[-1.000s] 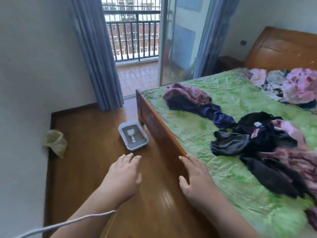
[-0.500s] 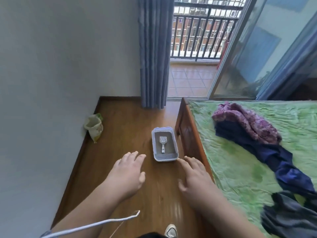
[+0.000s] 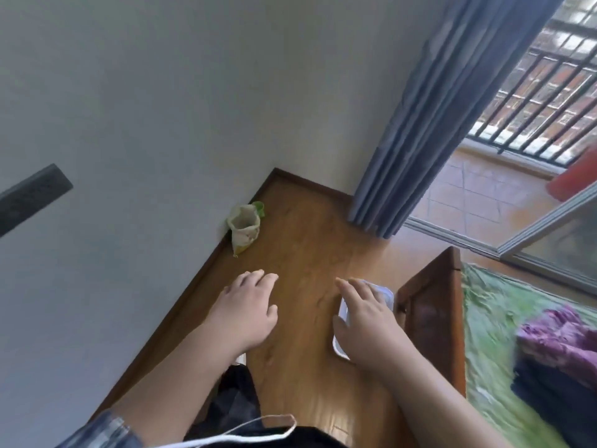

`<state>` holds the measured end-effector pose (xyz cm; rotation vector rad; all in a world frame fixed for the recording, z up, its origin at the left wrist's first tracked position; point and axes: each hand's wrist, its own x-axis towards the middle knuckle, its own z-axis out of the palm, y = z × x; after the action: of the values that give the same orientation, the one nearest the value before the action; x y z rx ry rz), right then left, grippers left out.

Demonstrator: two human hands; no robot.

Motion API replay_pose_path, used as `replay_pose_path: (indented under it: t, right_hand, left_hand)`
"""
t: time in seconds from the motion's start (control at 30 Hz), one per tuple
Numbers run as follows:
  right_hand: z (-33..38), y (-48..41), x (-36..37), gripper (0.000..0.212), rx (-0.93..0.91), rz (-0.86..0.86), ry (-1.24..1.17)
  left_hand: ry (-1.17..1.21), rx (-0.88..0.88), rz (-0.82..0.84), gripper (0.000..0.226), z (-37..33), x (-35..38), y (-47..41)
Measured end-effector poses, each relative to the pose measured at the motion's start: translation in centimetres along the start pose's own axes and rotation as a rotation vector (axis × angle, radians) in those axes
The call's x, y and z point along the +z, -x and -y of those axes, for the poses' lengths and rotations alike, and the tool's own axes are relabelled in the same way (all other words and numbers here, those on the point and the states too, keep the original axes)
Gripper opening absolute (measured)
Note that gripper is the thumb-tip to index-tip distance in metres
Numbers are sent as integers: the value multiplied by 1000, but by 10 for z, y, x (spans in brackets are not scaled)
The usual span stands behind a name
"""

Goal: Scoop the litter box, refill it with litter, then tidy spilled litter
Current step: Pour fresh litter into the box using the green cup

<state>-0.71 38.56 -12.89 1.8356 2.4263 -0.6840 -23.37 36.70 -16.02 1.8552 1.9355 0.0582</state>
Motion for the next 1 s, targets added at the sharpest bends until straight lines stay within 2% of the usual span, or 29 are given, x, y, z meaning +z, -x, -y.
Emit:
replay_pose_path:
  t: [0.2,0.3,0.5,0.67,0.8,1.0]
  right_hand:
    - [44,-154,-22,68,53,23,-41]
    - [61,-226,-36,69,45,40,-62]
    - [54,-342,-59,65,50,58,-125]
    - [23,-461,-67,63,37,172,-133]
    - [4,-575,-59,64,-55,311,-70]
    - [1,-722,-30,52,-173,470,9]
  left_hand:
    - [-34,17,69,62,63,-62,-138]
    - [-72,5,49,59,90,-97,-207]
    - [-41,-67,58,51,119,-136,-325]
    - [-23,-150,100,50,135,-132,-427]
    - [28,-306,177,51,148,-112,-512]
    - [149,-503,237,52,179,-82,-623]
